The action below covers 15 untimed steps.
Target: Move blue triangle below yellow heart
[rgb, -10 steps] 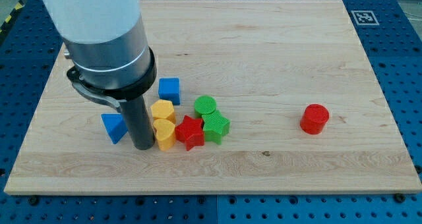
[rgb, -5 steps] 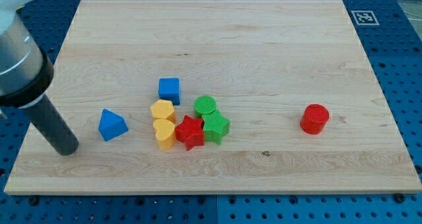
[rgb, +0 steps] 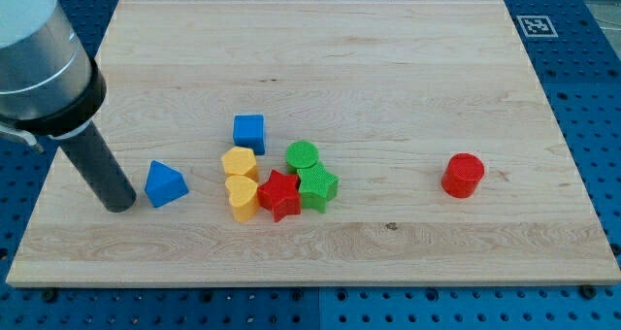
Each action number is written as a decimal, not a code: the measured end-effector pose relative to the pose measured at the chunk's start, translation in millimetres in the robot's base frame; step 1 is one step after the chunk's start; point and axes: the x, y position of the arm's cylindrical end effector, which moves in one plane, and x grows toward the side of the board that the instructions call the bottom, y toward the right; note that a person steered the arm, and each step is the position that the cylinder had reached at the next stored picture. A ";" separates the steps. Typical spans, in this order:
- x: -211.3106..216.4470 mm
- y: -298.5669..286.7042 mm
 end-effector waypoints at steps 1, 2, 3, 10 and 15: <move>0.0 0.0; -9.7 0.9; -30.5 5.7; -12.8 6.8; -40.0 20.8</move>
